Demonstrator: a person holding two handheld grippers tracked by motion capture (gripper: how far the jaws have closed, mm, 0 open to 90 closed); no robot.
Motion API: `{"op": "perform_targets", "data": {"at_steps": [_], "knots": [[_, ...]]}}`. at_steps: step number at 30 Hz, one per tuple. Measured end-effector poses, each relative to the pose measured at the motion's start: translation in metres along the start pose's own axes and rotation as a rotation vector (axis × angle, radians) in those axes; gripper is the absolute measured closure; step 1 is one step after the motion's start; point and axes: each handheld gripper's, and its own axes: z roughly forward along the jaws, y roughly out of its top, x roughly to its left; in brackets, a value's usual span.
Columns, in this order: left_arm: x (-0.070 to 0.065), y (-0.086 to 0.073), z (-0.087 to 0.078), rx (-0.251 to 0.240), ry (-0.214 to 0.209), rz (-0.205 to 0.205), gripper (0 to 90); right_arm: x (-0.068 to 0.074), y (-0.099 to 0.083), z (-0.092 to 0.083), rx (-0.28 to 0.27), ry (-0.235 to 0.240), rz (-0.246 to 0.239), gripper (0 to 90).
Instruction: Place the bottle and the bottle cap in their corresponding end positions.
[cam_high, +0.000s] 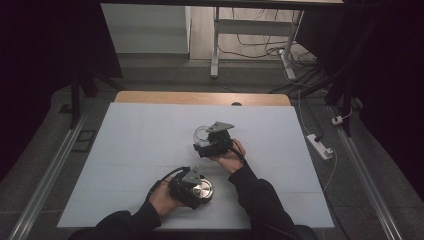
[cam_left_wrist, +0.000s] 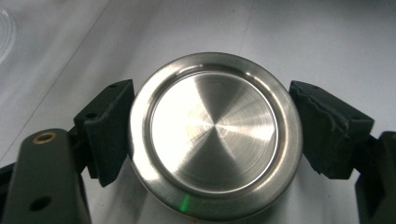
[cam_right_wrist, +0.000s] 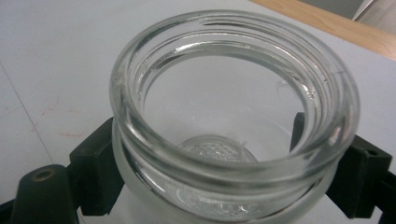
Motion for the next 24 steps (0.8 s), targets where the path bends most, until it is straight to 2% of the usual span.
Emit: {"op": "perform_targets", "data": {"at_steps": [3, 5, 8, 13, 21, 24], "knots": [[0.001, 0.0, 0.0, 0.003, 0.0, -0.01, 18.6, 0.0, 0.001, 0.0, 0.012, 0.004, 0.007, 13.6], [0.001, 0.001, 0.001, 0.006, 0.012, -0.033, 15.5, -0.002, 0.001, -0.001, 0.006, 0.024, 0.019, 11.7], [0.002, 0.001, -0.001, -0.017, -0.004, -0.064, 11.9, -0.005, 0.002, -0.001, 0.007, 0.063, 0.044, 6.0], [0.003, 0.002, -0.009, -0.053, -0.01, -0.084, 7.8, -0.002, 0.005, -0.004, -0.004, 0.043, 0.003, 0.6], [0.007, -0.002, -0.022, -0.089, 0.002, -0.12, 3.7, -0.002, 0.007, -0.016, -0.013, 0.048, -0.002, 0.0], [0.007, -0.004, -0.025, -0.086, 0.006, -0.112, 2.9, -0.003, 0.005, -0.022, -0.015, 0.053, 0.003, 0.0]]}}
